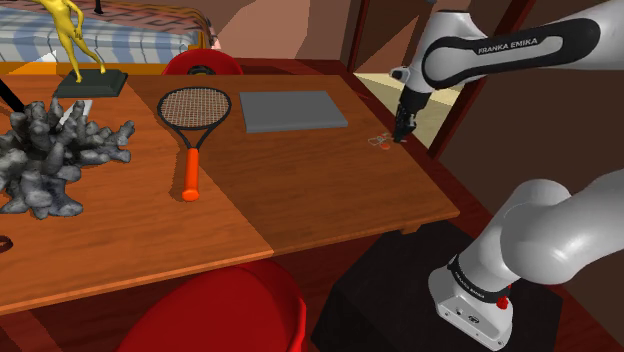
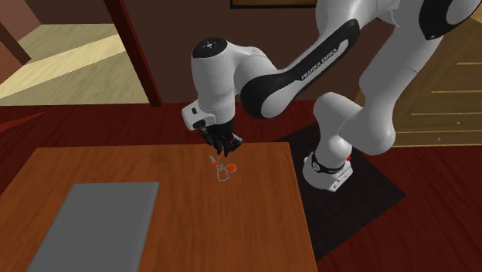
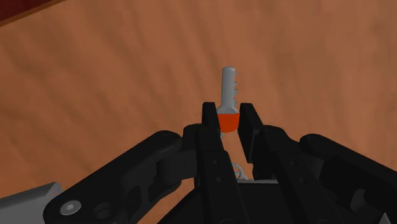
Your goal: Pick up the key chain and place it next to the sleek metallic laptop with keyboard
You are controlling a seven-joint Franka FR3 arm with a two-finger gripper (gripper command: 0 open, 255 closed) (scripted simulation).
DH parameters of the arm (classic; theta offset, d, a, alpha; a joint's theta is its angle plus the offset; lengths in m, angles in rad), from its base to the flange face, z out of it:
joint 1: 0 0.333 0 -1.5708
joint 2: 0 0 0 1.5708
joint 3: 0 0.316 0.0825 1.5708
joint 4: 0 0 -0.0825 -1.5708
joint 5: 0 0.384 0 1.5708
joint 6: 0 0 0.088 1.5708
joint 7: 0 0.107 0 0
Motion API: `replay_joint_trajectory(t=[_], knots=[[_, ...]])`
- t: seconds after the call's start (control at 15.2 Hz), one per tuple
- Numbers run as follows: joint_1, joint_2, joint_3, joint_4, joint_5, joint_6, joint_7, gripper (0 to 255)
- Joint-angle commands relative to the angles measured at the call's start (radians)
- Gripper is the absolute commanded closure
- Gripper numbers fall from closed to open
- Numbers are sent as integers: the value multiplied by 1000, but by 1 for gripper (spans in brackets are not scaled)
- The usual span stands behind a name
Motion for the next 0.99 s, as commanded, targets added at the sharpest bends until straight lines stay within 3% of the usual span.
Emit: replay_joint_trajectory(t=[0.0,0.4,0.66,0.92], knots=[[17,87,-29,70,24,17,-34,255],[53,349,-104,314,149,20,-161,255],[42,527,-130,496,255,-10,-251,255],[37,550,-126,465,271,40,-262,255]])
